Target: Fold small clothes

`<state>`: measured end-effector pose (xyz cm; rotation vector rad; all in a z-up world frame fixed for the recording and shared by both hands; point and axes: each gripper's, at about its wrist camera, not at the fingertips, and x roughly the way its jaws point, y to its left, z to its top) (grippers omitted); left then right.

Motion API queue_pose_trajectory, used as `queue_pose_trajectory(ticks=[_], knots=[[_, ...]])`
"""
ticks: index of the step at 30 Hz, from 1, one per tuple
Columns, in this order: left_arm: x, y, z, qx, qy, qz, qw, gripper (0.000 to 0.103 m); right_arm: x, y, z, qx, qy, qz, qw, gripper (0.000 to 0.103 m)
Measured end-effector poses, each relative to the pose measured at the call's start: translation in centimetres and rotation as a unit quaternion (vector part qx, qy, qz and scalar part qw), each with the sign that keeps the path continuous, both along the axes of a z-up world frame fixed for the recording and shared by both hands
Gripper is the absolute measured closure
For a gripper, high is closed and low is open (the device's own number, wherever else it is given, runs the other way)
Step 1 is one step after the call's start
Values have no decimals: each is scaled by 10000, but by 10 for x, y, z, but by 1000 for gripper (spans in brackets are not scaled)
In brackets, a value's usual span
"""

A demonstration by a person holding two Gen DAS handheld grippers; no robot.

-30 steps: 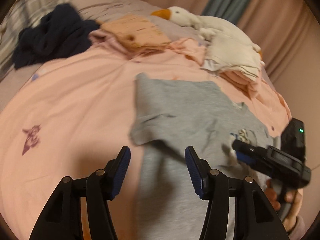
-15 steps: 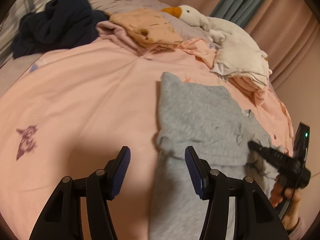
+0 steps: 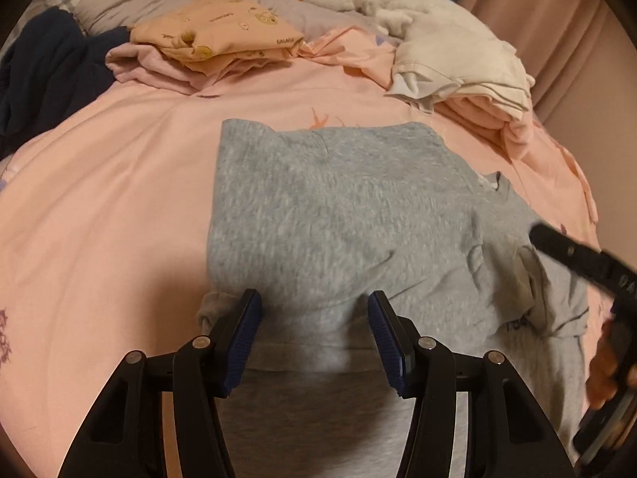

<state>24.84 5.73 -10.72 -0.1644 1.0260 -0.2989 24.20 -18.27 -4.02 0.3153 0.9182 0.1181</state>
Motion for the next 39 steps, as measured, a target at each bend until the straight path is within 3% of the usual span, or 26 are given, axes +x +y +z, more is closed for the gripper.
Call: queue_pose_trajectory(ticks=[4, 8, 15, 16, 17, 18, 20, 22, 25, 27, 29, 32, 34, 39], knots=[[-5, 4, 0, -100, -22, -17, 9999, 48, 31, 43, -2, -61, 58, 1172, 9931, 59], [-4, 8, 1, -235, 1, -14, 9997, 48, 68, 82, -12, -734, -1, 1723, 9823, 59], [-1, 14, 1, -499, 81, -46, 9987, 48, 113, 114, -42, -939, 461, 2583, 9604, 57], [-1, 15, 0, -544, 96, -46, 9985, 48, 112, 116, -44, -986, 486, 2679, 9572, 60], [0, 16, 0, -567, 108, -46, 9983, 48, 111, 117, -46, -1061, 485, 2778, 9535, 77], [1, 17, 0, -584, 128, -40, 9982, 48, 108, 119, -47, -1147, 462, 2915, 9485, 88], [3, 19, 0, -626, 151, 7, 9979, 48, 99, 121, -46, -1317, 297, 3091, 9414, 99], [8, 18, 1, -608, 141, 70, 9980, 48, 96, 118, -41, -1406, 78, 2952, 9450, 100], [15, 16, -1, -567, 195, 121, 9981, 48, 105, 104, -32, -1342, -240, 2311, 9633, 102], [17, 15, -1, -524, 219, 133, 9983, 48, 111, 97, -34, -1446, -197, 1875, 9714, 100], [16, 13, -1, -412, 201, 85, 9989, 48, 114, 89, -38, -1099, 71, 1802, 9774, 99], [15, 11, -3, -311, 154, 40, 9994, 48, 95, 75, -23, -786, -238, 1565, 9843, 97], [15, 9, -3, -256, 133, 47, 9996, 48, 74, 64, -11, -316, -329, 1605, 9860, 95], [14, 1, -4, 79, 88, 16, 9999, 48, 13, 67, -17, -307, -18, 2055, 9782, 85]])
